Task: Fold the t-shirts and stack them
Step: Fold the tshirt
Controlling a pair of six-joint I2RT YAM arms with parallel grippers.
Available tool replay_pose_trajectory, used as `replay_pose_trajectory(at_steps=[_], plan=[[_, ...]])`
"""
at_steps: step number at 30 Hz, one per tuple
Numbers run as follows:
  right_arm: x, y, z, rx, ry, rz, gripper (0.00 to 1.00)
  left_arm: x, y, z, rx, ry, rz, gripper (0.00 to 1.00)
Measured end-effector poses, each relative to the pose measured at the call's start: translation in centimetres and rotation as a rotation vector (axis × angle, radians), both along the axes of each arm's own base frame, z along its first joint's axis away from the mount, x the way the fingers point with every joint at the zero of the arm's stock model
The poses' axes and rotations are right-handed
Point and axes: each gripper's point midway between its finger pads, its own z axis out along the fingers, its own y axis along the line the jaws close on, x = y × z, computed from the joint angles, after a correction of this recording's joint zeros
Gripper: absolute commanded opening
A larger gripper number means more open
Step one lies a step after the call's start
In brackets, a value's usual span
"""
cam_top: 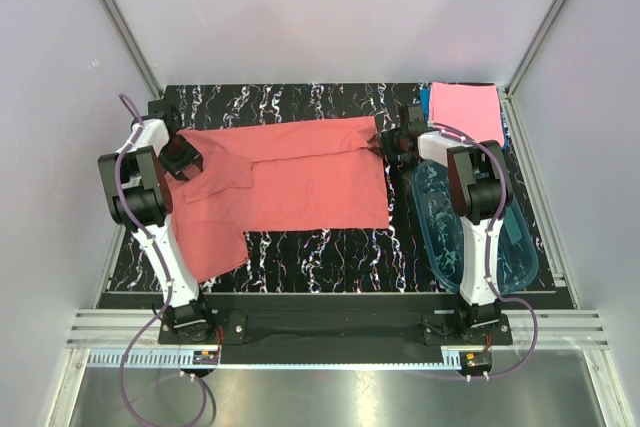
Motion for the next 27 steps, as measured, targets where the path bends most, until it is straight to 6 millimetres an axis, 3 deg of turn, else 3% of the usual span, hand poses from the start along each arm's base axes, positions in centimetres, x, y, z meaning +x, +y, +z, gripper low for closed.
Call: replay_pose_trajectory(at_steps=[2,4,14,23,27], plan=[[0.0,0.0,0.0,-0.005,-0.002,0.000,0.08,0.0,0.0,0.0,0.000,0.000,0.000,0.51],[0.0,-0.2,-0.1,-0.019,-0.001,-0.002,0.00,0.0,0.0,0.0,0.001,0.001,-0.002,0.51],[2.2,-0.3,3.2,-0.182,-0.119,0.086,0.01,0.0,0.0,0.0,0.002,0.001,-0.007,0.51],[-0.7,-0.5,-0.1,-0.257,-0.023,0.126,0.03,0.0,0.0,0.0,0.002,0.001,-0.007,0.51],[-1.0,-0.8,-0.5,-0.322,-0.025,0.140,0.03,-0.1,0.1,0.0,0.002,0.001,-0.006,0.51]])
